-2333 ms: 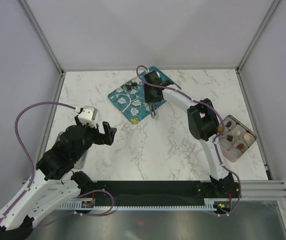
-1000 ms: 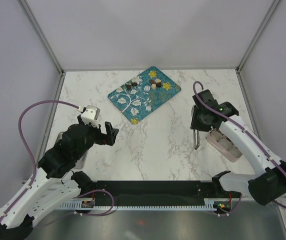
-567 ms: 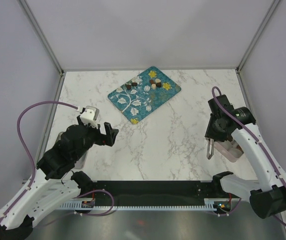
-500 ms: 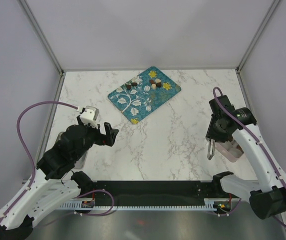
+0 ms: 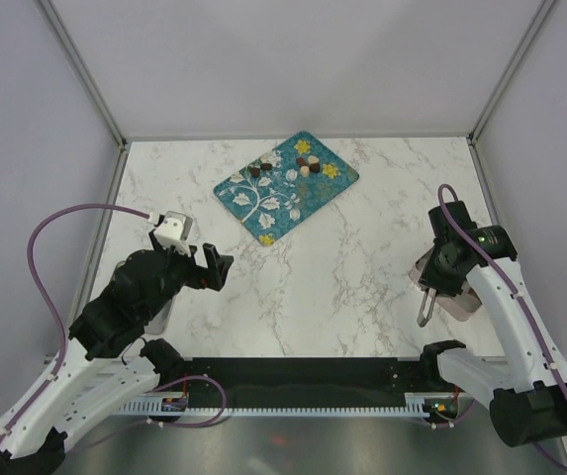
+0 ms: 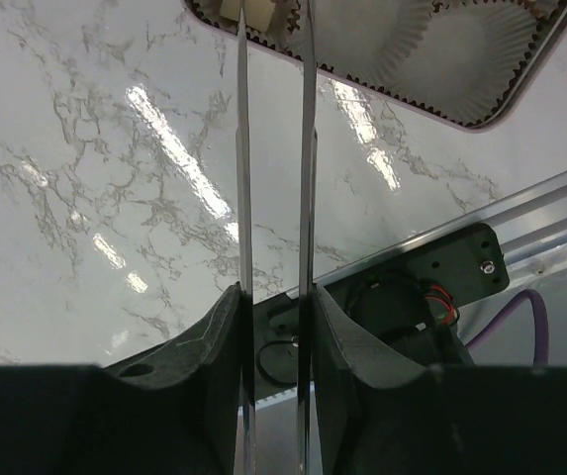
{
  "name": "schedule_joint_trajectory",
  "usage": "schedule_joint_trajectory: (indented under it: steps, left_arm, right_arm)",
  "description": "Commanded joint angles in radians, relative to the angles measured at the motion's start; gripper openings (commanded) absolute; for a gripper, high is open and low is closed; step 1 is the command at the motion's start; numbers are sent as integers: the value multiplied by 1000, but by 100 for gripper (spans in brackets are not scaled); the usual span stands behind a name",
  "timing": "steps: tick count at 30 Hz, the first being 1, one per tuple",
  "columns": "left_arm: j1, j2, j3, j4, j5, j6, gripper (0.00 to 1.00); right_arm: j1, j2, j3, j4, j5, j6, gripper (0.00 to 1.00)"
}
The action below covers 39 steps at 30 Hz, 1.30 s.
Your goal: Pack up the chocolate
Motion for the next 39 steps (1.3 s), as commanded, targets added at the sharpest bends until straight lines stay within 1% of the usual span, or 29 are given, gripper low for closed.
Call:
schedule_joint_trajectory:
  steps: [1, 6, 9, 15, 20, 21, 22, 39]
  left_arm:
    - [-5, -11, 6, 12, 12, 9, 100]
    - [-5, -14, 6, 13, 18, 7, 100]
    - [-4, -21, 6, 12, 18, 7, 100]
    - [-5, -28, 6, 15, 18, 7, 100]
    - [-4, -35, 5, 15, 16, 7, 100]
    - [-5, -35, 5, 16, 16, 9, 100]
    - [-5, -35, 5, 16, 16, 7, 100]
    - [-5, -35, 5, 18, 15, 7, 100]
  right_arm:
    - [-26, -35, 3, -115, 10, 31, 36]
    - [-77, -56, -69, -113, -3, 29, 35]
    - [-109, -70, -87, -115, 14, 19, 35]
    - [-168, -84, -124, -115, -7, -7, 35]
    - [-168, -87, -118, -115, -19, -7, 36]
    - [-193, -81, -115, -112, -24, -4, 36]
    - [-194, -79, -113, -112, -29, 0, 36]
    - [-195, -85, -124, -105, -41, 12, 45]
